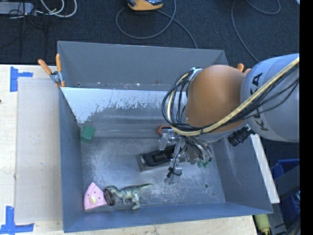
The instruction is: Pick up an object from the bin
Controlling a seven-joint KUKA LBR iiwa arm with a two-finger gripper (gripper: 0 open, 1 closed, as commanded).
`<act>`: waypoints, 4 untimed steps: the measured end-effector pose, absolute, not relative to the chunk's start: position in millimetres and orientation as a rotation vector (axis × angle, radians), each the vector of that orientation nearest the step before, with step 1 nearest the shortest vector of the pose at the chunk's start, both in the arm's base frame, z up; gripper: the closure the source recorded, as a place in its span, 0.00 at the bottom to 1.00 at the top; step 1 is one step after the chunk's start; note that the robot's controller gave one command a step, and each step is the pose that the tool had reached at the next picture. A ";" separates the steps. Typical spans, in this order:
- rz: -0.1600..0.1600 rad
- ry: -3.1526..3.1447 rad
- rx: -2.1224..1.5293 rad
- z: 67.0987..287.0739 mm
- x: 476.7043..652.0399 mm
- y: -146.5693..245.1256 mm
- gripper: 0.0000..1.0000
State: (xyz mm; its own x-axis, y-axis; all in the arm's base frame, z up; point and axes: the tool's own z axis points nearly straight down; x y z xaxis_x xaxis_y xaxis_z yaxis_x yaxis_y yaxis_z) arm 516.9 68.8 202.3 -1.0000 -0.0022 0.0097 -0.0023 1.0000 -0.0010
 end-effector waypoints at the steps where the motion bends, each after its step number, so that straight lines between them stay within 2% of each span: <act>1: 0.000 -3.139 0.001 206.7 518.3 68.7 0.00; 2: 0.000 -3.138 -0.051 203.8 525.2 62.3 0.00; 3: 0.000 -3.144 -0.029 154.1 534.3 51.7 0.00; 4: 0.005 -3.096 0.522 90.7 547.2 72.6 1.00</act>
Offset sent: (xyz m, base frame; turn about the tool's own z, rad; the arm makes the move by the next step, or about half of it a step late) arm 0.0215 -0.0223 -0.0049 0.1114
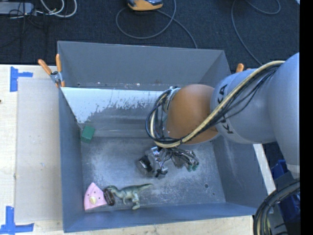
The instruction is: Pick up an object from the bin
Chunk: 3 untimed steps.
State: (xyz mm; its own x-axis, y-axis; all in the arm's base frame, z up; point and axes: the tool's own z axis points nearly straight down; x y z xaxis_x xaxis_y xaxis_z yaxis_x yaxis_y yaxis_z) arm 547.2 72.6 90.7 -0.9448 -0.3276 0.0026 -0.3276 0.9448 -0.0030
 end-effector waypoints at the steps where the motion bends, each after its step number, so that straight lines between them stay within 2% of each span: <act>1: 0.005 -3.096 0.520 90.7 547.2 72.5 1.00; 2: -0.001 -3.096 0.462 137.3 518.7 47.4 1.00; 3: 0.003 -3.070 0.650 192.5 530.0 45.9 1.00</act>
Offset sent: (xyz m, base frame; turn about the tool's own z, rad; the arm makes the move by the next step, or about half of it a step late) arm -0.0522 -0.0567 0.1061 0.0788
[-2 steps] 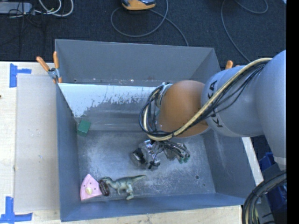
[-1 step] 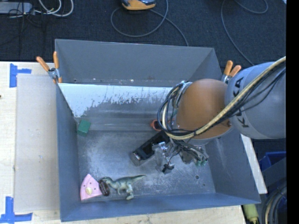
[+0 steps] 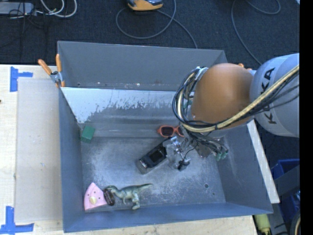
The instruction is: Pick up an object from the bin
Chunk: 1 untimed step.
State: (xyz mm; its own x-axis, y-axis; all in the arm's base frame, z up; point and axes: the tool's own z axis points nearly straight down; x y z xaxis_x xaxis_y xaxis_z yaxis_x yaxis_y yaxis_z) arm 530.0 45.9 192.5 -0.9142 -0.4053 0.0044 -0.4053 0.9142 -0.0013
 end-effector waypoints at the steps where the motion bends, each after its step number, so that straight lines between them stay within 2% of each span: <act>1: 0.001 -3.024 0.846 191.7 582.4 29.2 1.00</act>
Offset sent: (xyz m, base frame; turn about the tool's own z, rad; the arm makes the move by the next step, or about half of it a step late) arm 0.0651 -0.0626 0.0721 0.1154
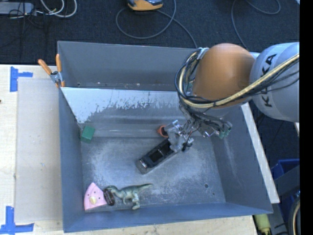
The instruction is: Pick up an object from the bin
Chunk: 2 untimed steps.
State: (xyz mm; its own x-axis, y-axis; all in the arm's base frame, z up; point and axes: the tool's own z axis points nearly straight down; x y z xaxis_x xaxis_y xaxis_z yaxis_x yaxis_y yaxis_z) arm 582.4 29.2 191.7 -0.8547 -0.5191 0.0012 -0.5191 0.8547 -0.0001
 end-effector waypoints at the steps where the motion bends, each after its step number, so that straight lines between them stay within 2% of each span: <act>1: 0.005 -3.107 0.468 265.6 596.4 -17.1 0.00; 2: 0.003 -3.105 0.467 264.4 595.8 -16.9 0.00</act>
Offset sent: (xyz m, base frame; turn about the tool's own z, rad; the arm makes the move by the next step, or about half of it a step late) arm 0.0000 0.0000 0.0000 0.0000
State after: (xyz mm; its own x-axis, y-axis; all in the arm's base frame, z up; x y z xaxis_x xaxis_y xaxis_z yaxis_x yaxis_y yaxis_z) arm 595.8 -16.9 264.4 -0.9558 -0.2941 0.0024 -0.2941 0.9558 -0.0015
